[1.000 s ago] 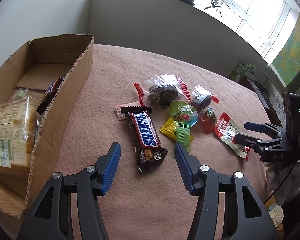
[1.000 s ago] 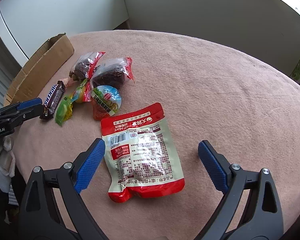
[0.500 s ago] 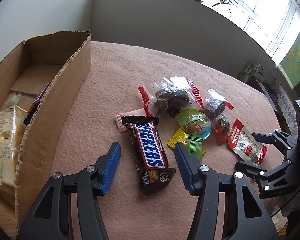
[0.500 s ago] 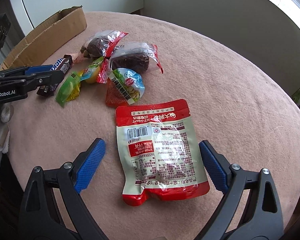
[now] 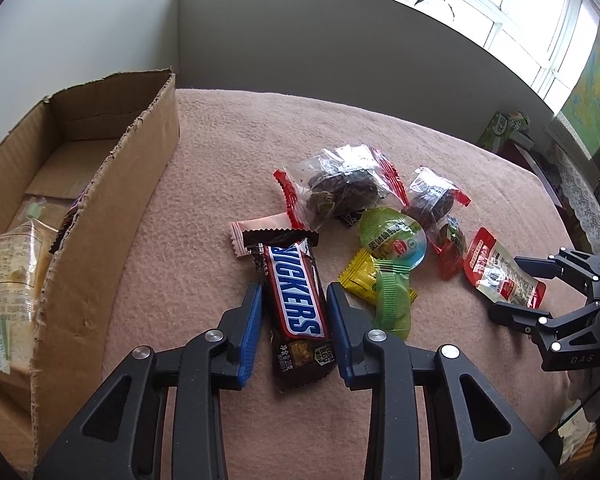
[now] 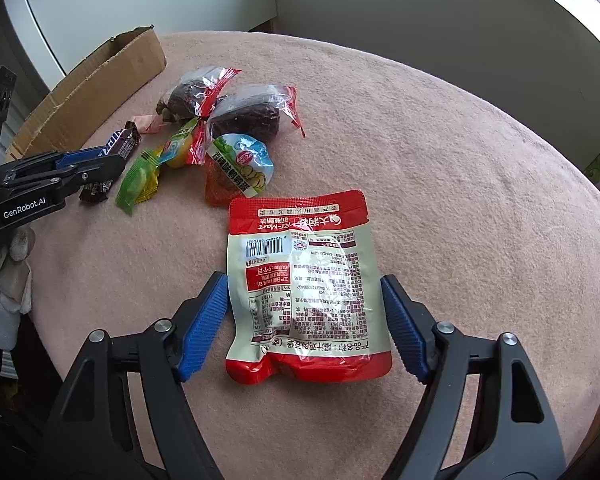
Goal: Organize snacks
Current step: 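Grasp the red-and-white snack pouch with the right tool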
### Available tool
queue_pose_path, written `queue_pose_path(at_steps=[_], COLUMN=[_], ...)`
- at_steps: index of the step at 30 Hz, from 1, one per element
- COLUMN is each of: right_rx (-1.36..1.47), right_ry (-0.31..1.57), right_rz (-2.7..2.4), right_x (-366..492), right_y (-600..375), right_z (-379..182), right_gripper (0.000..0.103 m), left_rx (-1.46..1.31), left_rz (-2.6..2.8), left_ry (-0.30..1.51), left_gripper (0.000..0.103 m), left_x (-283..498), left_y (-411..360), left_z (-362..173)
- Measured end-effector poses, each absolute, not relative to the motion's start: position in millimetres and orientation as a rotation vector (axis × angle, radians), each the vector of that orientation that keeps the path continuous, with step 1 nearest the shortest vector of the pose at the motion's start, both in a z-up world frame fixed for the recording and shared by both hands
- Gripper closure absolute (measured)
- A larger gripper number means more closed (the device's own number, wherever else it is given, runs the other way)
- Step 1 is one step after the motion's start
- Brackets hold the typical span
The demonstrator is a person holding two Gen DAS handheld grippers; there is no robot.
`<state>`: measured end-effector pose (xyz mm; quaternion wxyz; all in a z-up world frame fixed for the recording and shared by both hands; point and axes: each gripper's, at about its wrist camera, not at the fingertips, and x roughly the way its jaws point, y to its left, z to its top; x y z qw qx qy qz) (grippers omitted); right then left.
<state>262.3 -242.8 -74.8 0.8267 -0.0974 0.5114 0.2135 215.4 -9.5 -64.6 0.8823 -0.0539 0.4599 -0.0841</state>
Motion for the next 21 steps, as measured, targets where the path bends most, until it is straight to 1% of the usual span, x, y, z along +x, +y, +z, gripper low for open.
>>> queue_pose_path(at_steps=[11, 12, 13, 14, 19, 21], right_rx=[-0.17, -0.167, -0.164, -0.162, -0.188, -0.181], right_ry=[1.062, 1.058, 1.052, 1.047, 1.051, 1.049], right_rz=[0.417, 0.415, 0.417, 0.415, 0.412, 0.419], right_x=[243.0, 241.1, 240.0, 237.7, 231.0, 230.0], right_y=[-250.2, -251.2, -250.2, -251.0, -247.8, -247.6], right_z=[-71.2, -69.8, -67.8, -65.3, -65.2, -64.3], right_gripper=[0.027, 0.028, 0.033, 0.035, 0.037, 0.039], left_rx=[-0.123, -0.123, -0.124, -0.124, -0.116, -0.114], left_rz=[-0.195, -0.197, -0.2, -0.202, -0.214, -0.215], left_ry=[0.956, 0.955, 0.954, 0.954, 0.948, 0.946], left_gripper=[0.073, 0.073, 0.073, 0.073, 0.073, 0.073], left_x=[200.5, 198.3, 196.2, 194.2, 186.4, 183.5], left_y=[-14.7, -14.6, -14.7, -14.7, -17.0, -18.0], left_z=[-62.1, -62.0, -61.9, -61.7, -58.6, -57.9])
